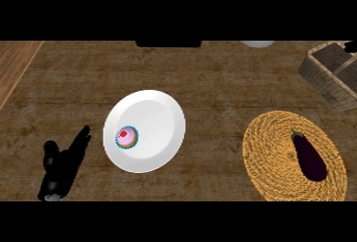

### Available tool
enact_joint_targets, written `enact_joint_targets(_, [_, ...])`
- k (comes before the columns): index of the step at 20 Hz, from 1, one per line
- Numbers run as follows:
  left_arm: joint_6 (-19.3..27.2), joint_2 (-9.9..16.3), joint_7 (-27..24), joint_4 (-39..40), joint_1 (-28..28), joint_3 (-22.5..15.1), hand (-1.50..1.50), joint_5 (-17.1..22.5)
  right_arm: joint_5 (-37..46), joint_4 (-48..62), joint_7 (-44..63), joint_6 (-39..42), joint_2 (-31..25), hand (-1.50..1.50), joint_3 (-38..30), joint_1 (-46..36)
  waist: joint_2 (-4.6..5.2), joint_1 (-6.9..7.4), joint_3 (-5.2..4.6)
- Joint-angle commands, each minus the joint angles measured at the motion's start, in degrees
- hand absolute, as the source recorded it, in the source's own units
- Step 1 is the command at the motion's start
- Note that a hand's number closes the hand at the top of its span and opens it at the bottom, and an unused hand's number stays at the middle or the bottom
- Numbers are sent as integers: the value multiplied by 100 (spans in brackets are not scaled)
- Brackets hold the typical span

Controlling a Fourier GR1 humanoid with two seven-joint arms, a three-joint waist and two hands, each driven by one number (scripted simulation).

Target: Pick the eggplant from the placemat and place it in the basket

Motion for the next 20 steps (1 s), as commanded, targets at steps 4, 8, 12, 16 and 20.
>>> enact_joint_targets(4, [-122,19,332,104,278,61,0,49,573,274,-734,252,174,-150,87,180,20,-41,-33])
enact_joint_targets(8, [-96,-225,54,396,268,3,0,-106,564,84,-612,-52,461,-150,55,572,10,-120,-36])
enact_joint_targets(12, [-106,-111,394,69,268,86,0,-103,881,170,-591,-310,890,-150,107,761,15,-68,-33])
enact_joint_targets(16, [-120,-198,401,-70,412,135,0,-46,936,-485,-293,-868,1315,-150,135,1549,-14,-157,-34])
enact_joint_targets(20, [-49,-340,241,199,367,58,0,-320,1840,104,-1052,-989,1220,-150,326,1444,19,-76,-34])
